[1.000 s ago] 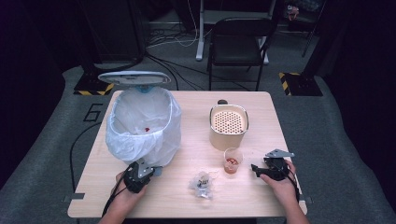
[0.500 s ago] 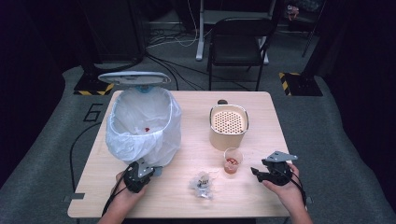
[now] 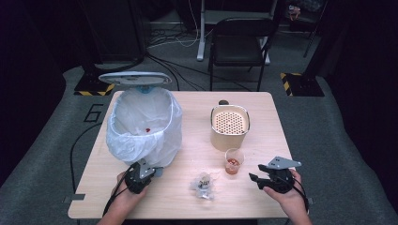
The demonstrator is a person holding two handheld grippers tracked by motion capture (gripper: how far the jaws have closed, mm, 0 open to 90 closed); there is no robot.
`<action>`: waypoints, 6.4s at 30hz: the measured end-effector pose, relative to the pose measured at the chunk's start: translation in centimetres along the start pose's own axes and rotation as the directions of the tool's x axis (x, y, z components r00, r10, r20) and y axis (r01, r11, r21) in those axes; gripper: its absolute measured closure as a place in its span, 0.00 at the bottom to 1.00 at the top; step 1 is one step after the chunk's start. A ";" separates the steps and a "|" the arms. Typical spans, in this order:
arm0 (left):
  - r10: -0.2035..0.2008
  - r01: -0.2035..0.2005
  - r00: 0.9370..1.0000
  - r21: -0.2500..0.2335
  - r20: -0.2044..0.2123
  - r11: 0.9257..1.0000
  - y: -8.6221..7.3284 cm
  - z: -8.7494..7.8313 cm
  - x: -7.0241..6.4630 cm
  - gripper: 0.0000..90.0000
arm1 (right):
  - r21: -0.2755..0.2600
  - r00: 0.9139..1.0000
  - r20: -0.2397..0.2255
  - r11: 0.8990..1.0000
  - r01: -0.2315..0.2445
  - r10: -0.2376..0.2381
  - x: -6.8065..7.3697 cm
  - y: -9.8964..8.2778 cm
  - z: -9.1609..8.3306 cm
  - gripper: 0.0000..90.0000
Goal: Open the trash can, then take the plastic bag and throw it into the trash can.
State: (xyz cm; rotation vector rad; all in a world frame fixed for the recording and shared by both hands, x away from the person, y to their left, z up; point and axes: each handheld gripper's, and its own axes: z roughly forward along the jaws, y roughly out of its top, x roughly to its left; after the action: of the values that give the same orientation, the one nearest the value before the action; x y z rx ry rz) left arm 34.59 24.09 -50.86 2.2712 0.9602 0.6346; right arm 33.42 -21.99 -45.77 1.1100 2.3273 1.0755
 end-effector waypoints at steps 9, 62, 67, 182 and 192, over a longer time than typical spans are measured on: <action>0.022 -0.022 1.000 0.001 -0.001 1.000 0.0 0.0 0.2 1.00 | -0.045 0.991 -0.117 0.997 0.058 -0.063 3.2 0.7 -0.6 0.44; 0.024 -0.024 1.000 0.002 -0.005 1.000 0.0 -0.1 0.1 1.00 | -0.083 0.927 -0.271 0.966 0.246 -0.260 11.7 4.6 7.1 0.16; 0.023 -0.023 1.000 0.001 -0.002 1.000 0.0 -0.1 0.2 1.00 | -0.065 0.917 -0.279 0.958 0.278 -0.285 12.0 4.4 8.1 0.17; 0.009 -0.009 1.000 0.005 0.003 1.000 0.0 -0.1 0.0 1.00 | 0.114 0.937 -0.048 0.930 0.349 -0.345 10.8 5.7 11.1 0.68; 0.006 -0.006 1.000 -0.005 -0.008 1.000 -0.1 0.0 -0.1 1.00 | 0.123 0.945 -0.007 0.938 0.324 -0.326 10.6 5.6 11.1 0.98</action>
State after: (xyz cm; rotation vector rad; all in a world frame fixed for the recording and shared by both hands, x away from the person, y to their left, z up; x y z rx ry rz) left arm 34.48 24.07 -50.91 2.2693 0.9549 0.6490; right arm 36.05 -6.08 -48.65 0.7296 2.4806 0.8086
